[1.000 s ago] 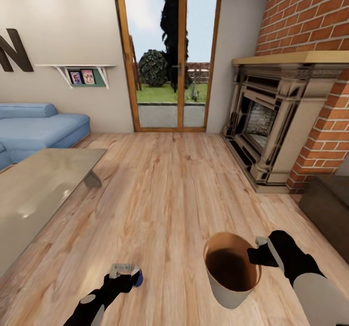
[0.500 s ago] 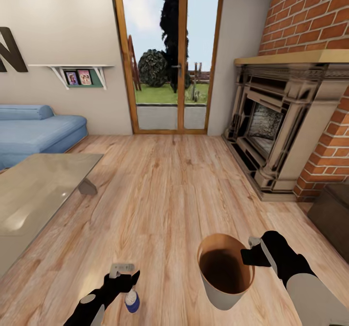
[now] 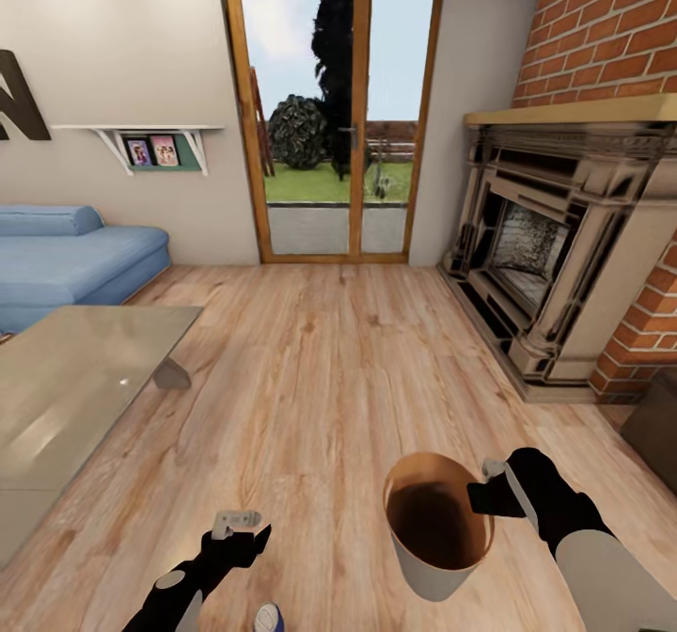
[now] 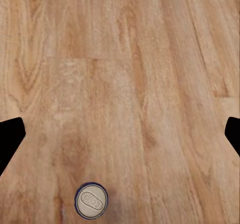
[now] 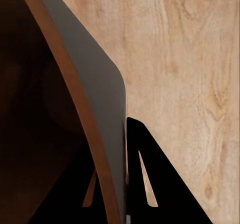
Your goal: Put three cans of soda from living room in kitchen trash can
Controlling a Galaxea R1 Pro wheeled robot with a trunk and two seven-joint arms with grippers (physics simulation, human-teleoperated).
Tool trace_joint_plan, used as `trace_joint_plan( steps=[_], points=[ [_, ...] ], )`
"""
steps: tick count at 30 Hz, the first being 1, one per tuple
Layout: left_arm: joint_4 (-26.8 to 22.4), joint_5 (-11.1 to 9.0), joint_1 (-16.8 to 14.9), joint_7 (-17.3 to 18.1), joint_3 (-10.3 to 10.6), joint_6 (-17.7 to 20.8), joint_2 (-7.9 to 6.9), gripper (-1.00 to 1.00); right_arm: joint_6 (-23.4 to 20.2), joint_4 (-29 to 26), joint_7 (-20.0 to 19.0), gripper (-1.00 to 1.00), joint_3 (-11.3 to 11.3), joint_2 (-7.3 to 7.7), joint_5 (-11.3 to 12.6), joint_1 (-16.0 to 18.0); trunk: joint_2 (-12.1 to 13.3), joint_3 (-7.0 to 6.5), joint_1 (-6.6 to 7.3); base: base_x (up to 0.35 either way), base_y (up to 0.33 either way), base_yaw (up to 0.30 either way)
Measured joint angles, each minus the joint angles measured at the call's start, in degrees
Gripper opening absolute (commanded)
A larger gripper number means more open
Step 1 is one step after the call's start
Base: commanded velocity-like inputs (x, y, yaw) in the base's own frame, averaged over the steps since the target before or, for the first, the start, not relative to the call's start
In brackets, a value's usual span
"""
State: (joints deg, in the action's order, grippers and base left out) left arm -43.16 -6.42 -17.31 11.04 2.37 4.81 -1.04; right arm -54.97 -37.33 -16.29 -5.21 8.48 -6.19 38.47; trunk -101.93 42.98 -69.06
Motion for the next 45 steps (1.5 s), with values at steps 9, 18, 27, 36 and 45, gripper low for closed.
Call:
trace_joint_plan(
  steps=[9,18,27,36,45],
  points=[
    [-0.1,0.0,0.0,-0.1,0.9,-0.5,0.18,1.0,0.0,0.0,0.0,-1.0,0.1,-0.03,-0.1,0.0,0.0,0.0,0.0,0.05,0.046,0.0],
    [-0.1,-0.1,0.0,-0.2,1.8,-0.5,0.25,1.0,0.0,0.0,-0.1,-1.0,0.1,-0.04,0.2,0.0,0.0,0.0,0.0,0.157,0.002,0.0],
    [-0.1,0.0,0.0,-0.5,1.8,-0.5,0.36,1.0,0.0,-0.1,-0.1,-1.0,0.0,-0.01,0.0,0.0,-2.4,1.07,-1.31,0.009,0.0,0.0],
    [1.8,2.1,0.0,-3.9,3.8,-3.8,0.47,1.0,-0.6,-0.5,-0.9,-1.0,-0.5,0.82,0.0,0.2,-6.0,2.7,-3.29,0.0,0.0,0.0],
    [10.5,3.1,-1.3,-6.4,4.4,-13.3,1.53,1.0,-1.4,-0.9,-1.0,-1.0,-0.9,1.51,0.5,1.4,-9.6,4.68,-5.27,0.0,0.0,0.0]
  ],
)
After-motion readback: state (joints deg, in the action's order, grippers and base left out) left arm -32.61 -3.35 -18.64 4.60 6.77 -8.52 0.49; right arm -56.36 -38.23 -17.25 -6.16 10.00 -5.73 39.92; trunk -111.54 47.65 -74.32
